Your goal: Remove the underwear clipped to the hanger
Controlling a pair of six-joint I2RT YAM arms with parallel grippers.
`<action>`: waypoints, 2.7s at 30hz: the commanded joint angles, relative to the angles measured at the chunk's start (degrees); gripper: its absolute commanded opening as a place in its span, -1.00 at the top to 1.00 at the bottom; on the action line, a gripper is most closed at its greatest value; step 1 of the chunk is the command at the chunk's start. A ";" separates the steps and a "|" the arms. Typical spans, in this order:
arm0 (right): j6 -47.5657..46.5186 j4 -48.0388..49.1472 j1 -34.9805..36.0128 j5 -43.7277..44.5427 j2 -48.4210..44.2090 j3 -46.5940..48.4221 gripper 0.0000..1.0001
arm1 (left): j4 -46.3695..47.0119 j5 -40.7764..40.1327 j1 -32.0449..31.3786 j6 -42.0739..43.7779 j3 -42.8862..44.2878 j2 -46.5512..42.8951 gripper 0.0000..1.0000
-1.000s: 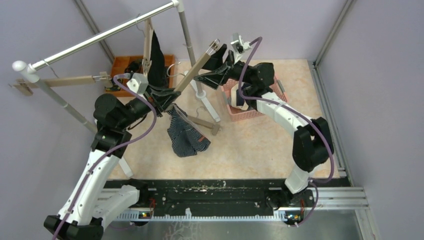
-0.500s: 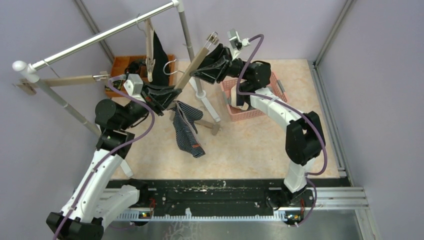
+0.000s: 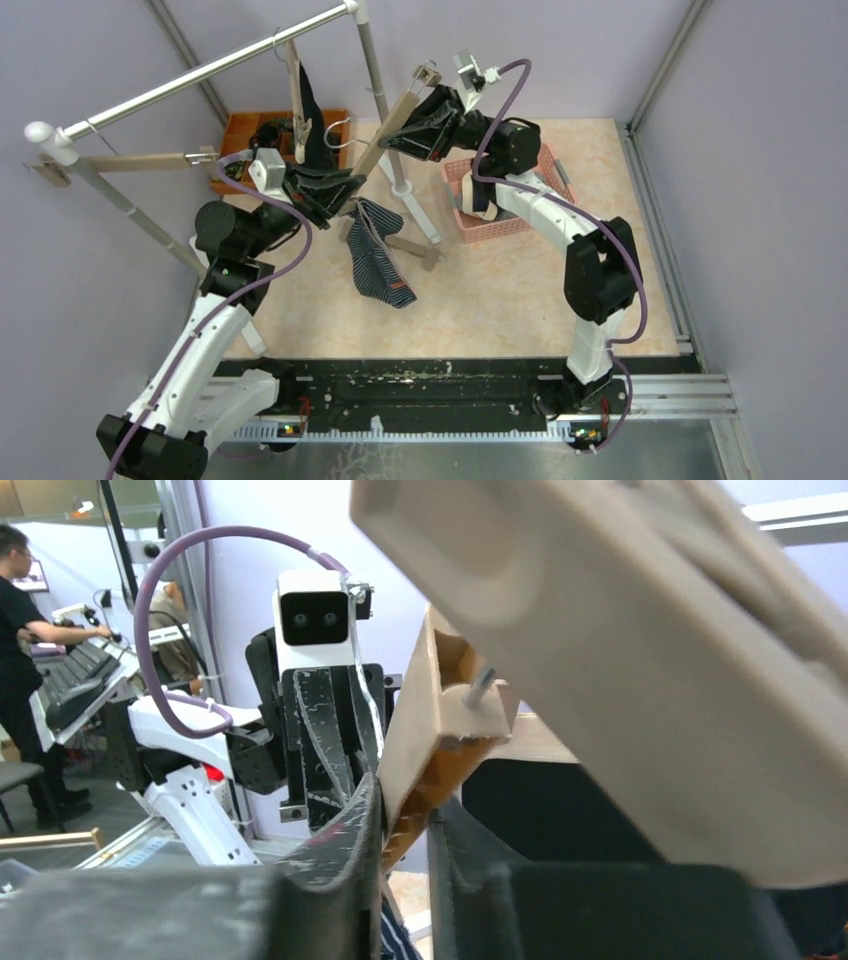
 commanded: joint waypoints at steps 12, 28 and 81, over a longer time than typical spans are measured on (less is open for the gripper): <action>-1.62 -3.06 1.67 1.20 -1.46 3.21 1.00 | 5.50 3.89 -0.26 -1.45 0.29 2.73 0.95; -5.44 -5.93 1.67 1.69 -3.33 3.22 1.00 | -18.61 0.76 -0.26 10.04 1.34 -7.60 -0.04; -3.24 -3.13 1.59 0.63 -5.55 1.65 1.00 | -0.14 -1.86 -0.25 3.97 -14.43 -14.72 -0.37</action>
